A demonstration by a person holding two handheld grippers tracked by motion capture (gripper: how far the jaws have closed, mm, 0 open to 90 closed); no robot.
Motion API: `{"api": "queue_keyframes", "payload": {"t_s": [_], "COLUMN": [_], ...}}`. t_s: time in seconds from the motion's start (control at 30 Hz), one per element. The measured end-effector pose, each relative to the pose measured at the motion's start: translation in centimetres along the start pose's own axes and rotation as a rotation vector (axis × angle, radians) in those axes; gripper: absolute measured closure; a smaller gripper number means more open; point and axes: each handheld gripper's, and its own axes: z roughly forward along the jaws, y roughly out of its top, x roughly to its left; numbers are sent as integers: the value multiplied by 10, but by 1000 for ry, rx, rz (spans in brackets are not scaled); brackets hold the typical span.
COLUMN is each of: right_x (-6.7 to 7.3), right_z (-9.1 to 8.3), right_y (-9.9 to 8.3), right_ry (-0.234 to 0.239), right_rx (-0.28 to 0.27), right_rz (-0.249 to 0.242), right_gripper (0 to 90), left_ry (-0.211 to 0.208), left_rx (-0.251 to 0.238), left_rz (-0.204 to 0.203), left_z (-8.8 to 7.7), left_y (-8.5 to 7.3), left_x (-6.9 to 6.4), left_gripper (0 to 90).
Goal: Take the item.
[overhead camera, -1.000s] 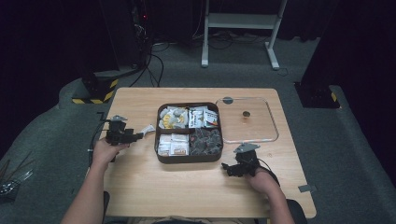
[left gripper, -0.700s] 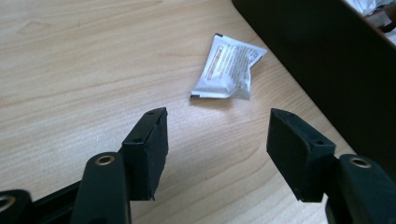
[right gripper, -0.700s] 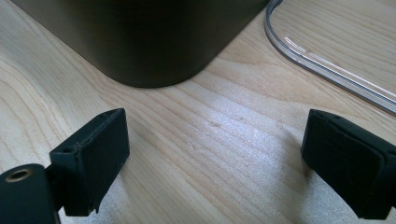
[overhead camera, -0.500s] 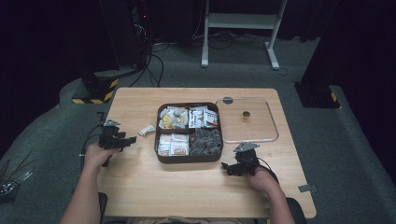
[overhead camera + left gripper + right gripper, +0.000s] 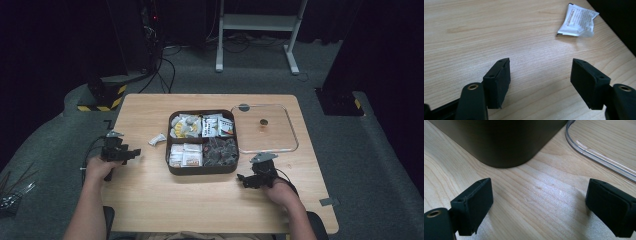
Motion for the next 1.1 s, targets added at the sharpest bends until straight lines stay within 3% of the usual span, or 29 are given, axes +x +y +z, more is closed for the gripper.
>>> {"api": "queue_keyframes", "payload": {"t_s": [0.1,0.23,0.37,0.53,1.1], "right_x": [0,0,0,0,0], "right_z": [0,0,0,0,0], "right_y": [0,0,0,0,0], "right_ry": [-1,-1,-1,-2,-1], "right_rx": [-1,-2,-2,-1,-2], "right_rz": [0,1,1,3,1], "right_gripper": [76,76,76,76,77], "left_ry": [-3,-11,-1,-2,48], "left_rx": [-5,-33,-65,-98,-106], "left_rz": [-16,-8,31,25,60], "left_z": [2,2,5,7,11], "left_y": [-3,-6,-10,-14,-14], "left_x": [5,8,7,5,4], "left_gripper": [302,280,236,194,156]}}
